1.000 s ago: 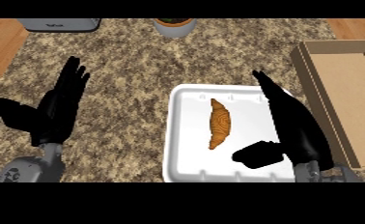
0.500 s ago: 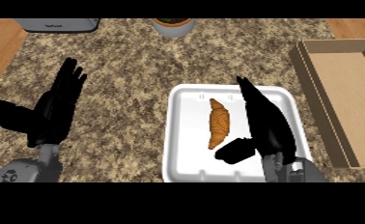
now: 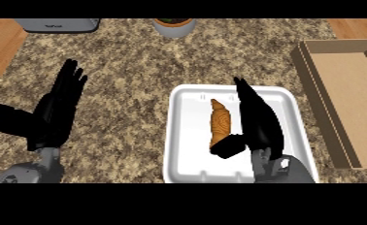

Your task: Pick the croissant from the tray and place it in the cardboard box

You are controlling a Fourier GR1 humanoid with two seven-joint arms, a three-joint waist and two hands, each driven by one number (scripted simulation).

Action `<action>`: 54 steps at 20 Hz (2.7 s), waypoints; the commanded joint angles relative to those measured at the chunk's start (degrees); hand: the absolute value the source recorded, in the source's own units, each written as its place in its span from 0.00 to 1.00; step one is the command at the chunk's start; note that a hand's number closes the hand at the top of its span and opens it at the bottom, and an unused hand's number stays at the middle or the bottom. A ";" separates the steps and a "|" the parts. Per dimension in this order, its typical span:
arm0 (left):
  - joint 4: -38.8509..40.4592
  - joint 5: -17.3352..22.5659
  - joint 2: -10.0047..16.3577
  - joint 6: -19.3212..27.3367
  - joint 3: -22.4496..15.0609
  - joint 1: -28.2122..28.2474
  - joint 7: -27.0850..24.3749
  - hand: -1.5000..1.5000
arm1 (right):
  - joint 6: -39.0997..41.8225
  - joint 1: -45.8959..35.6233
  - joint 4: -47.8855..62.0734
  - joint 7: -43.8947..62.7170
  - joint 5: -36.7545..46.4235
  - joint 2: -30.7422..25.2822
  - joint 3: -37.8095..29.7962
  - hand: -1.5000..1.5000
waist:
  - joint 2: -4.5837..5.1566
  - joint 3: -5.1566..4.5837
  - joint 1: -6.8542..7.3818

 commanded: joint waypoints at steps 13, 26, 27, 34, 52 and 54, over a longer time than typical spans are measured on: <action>3.15 -4.20 -3.55 -3.68 4.59 -3.27 0.58 0.50 | -1.13 2.63 7.53 -2.95 7.16 4.86 -1.21 0.00 | 0.02 0.01 -0.14; 1.53 -6.93 -6.49 -5.38 5.19 -1.17 1.23 0.50 | -9.20 -3.79 23.39 -9.01 2.67 4.89 -1.95 0.00 | 0.10 0.02 0.20; 1.65 -6.05 -6.54 -6.36 6.42 -1.33 0.79 0.50 | -6.49 -2.99 22.19 -9.74 3.66 4.90 -4.89 0.00 | 0.06 0.02 0.05; 3.46 -7.17 -7.08 -7.49 7.74 -3.43 1.69 0.50 | -4.06 -0.54 15.90 -6.06 4.12 4.90 -2.36 0.00 | 0.02 0.01 -0.10; -0.66 -8.63 -8.39 -9.83 8.07 1.70 0.79 0.50 | -6.42 -4.70 26.79 -13.68 7.81 4.87 -0.95 1.00 | 0.00 0.01 0.14; -2.89 -8.20 -9.22 -9.01 7.48 1.38 3.75 0.50 | -12.14 -3.88 33.64 -18.32 9.37 4.88 -0.89 1.00 | 0.04 0.03 0.28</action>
